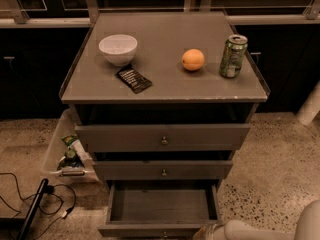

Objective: Close bottom drawer

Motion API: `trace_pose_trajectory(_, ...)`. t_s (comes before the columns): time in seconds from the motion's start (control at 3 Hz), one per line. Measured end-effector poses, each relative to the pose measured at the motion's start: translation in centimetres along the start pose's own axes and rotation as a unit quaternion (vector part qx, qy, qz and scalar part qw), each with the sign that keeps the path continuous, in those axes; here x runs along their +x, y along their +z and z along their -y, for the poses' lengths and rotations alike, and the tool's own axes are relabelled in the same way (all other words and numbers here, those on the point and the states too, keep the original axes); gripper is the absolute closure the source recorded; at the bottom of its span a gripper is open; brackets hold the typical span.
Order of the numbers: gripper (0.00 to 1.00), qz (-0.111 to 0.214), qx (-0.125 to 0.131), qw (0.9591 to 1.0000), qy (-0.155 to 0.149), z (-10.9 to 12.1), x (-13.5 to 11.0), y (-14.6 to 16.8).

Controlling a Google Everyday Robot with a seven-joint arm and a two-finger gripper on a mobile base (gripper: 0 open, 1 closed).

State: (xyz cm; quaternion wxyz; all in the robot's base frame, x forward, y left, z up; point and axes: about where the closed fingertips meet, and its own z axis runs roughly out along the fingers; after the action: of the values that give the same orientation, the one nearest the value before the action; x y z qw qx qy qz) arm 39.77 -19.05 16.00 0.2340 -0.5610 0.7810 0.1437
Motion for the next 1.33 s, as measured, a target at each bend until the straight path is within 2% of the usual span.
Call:
trace_pose_trajectory(0.33, 0.12, 0.001, 0.0, 1.0, 0.001, 0.0, 0.0, 0.1)
trace_pose_trajectory(0.67, 0.08, 0.01, 0.01, 0.9999, -0.004, 1.2, -0.4, 0.1)
trace_pose_trajectory(1.0, 0.27, 0.01, 0.01, 0.9999, -0.004, 1.1, -0.4, 0.1)
trace_pose_trajectory(1.33, 0.5, 0.027, 0.026, 0.9988, -0.031, 4.5, -1.5, 0.2)
